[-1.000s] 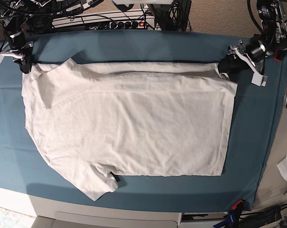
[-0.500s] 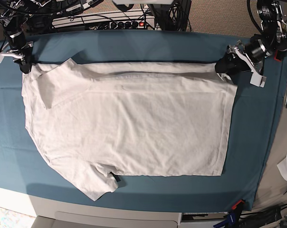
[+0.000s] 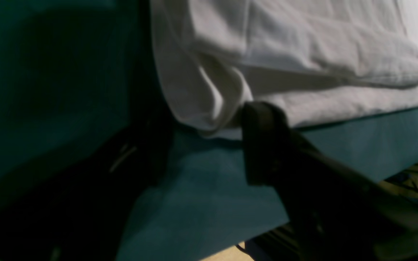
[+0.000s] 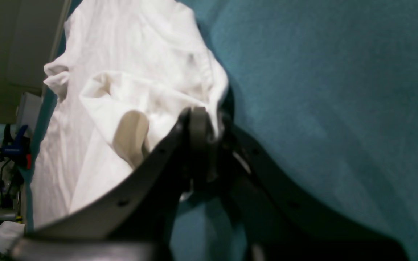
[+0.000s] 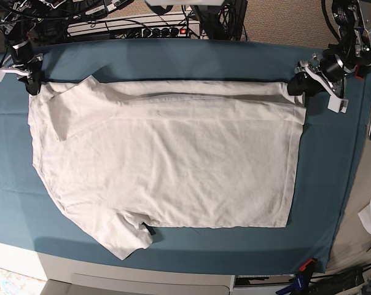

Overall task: Fold the T-shirt properly
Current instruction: 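Pull the collar edge with both grippers to straighten the shirt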

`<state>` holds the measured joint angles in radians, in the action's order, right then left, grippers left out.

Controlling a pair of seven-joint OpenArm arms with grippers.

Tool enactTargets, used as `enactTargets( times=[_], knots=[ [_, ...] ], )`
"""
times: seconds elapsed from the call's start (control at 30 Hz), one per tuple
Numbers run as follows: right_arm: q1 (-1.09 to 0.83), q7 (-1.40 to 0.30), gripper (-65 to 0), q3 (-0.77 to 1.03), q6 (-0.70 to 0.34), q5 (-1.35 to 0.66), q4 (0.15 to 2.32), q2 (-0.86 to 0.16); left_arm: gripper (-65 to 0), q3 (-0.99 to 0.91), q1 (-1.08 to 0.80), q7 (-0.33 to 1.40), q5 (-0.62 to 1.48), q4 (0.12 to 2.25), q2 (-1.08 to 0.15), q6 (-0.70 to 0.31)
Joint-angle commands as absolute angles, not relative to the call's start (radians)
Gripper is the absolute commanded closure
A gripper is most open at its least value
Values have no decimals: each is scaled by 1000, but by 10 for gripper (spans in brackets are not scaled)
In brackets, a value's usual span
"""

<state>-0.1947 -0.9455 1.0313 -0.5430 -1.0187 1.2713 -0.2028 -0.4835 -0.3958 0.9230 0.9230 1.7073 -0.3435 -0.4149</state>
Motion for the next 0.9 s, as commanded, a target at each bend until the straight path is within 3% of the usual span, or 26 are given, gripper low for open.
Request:
enactTargets(
  times=[0.0,0.1,0.2,0.37,0.87],
  knots=[
    [-194,-936,0,1033,-554,-1031,1285,-228,-317,-488,-395,916,919,1722,-355,-414],
    [-194,-936,0,1033,-554,-1031,1285,-228,-212,-488,-395,915,919,1722,-355,-414],
    [-194,-936,0,1033,-554,-1031,1285,-228,0,-488,-396,908,919,1722,-355,-415],
    [-200,-943,0,1033,-606,-1032,1285,-231,0,-488,-396,911,919,1722,-355,-415],
    [-366,-945,0,1034,-606,-1052,1377,-270,0,-490,-484,947,918,1787,-355,-415]
  ],
)
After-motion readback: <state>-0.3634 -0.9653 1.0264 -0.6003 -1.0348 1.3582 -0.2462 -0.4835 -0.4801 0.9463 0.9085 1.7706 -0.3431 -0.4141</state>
